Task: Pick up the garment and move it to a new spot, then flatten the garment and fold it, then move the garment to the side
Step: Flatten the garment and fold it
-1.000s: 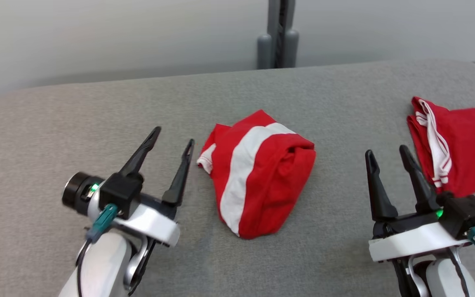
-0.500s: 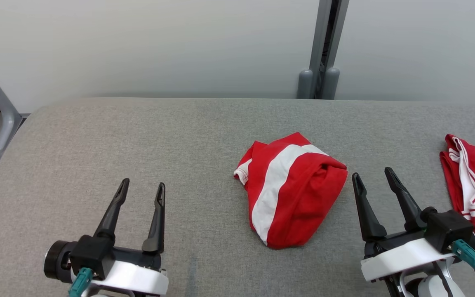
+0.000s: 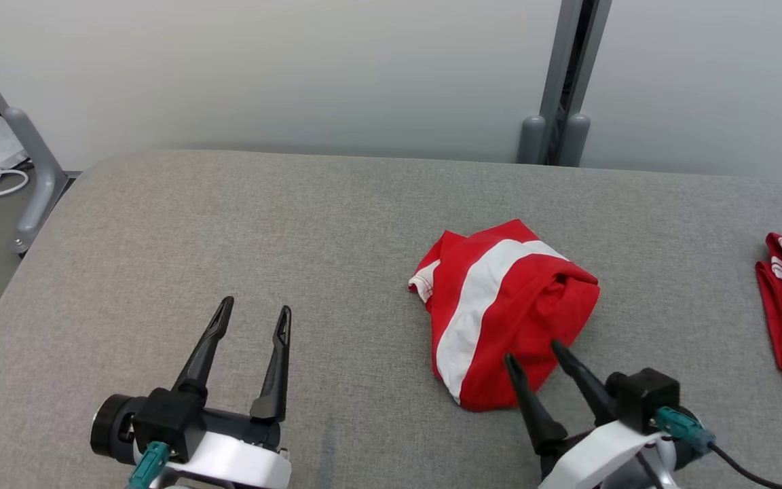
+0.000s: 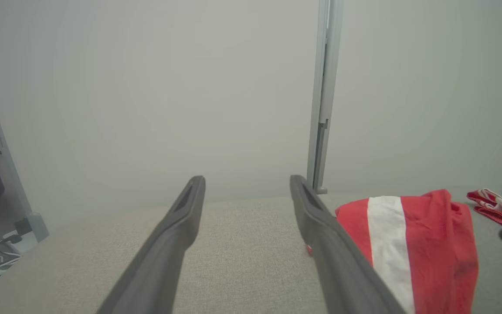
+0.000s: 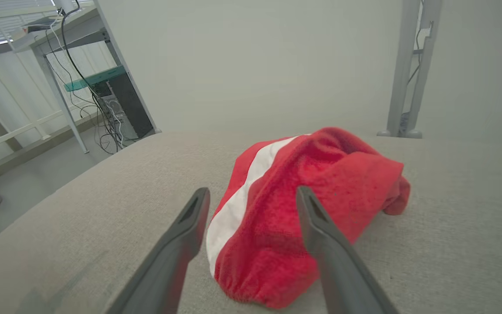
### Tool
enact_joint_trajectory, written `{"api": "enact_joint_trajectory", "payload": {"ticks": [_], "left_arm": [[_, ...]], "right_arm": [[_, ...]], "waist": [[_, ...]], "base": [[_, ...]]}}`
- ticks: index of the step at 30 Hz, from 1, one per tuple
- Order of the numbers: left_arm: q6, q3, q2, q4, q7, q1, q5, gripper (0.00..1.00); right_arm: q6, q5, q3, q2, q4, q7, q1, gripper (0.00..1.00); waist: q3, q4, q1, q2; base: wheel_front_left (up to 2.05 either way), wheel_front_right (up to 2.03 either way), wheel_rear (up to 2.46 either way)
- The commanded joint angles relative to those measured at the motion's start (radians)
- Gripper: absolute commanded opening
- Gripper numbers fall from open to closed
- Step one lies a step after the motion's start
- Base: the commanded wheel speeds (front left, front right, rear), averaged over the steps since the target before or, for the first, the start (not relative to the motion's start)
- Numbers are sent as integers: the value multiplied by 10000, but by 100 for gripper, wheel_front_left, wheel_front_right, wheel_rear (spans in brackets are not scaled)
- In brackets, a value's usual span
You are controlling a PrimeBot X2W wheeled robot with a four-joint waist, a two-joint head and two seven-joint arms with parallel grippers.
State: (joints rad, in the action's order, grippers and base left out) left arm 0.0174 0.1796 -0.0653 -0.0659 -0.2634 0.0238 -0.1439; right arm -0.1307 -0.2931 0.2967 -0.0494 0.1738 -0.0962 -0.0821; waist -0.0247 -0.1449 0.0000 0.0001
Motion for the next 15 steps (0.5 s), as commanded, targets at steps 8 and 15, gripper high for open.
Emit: {"api": "enact_joint_trajectory", "payload": {"ticks": [8, 15], "left_arm": [[160, 169, 95, -288, -4, 44, 14, 100], [128, 264, 128, -544, -6, -79, -5, 100]], "right_arm": [[-2, 130, 606, -60, 1324, 793, -267, 100], [-2, -11, 138, -46, 2167, 788, -515, 100]], "waist": [[-123, -721, 0, -1], [-119, -1351, 0, -1]], "base": [[0, 0, 0], [0, 0, 0]]}}
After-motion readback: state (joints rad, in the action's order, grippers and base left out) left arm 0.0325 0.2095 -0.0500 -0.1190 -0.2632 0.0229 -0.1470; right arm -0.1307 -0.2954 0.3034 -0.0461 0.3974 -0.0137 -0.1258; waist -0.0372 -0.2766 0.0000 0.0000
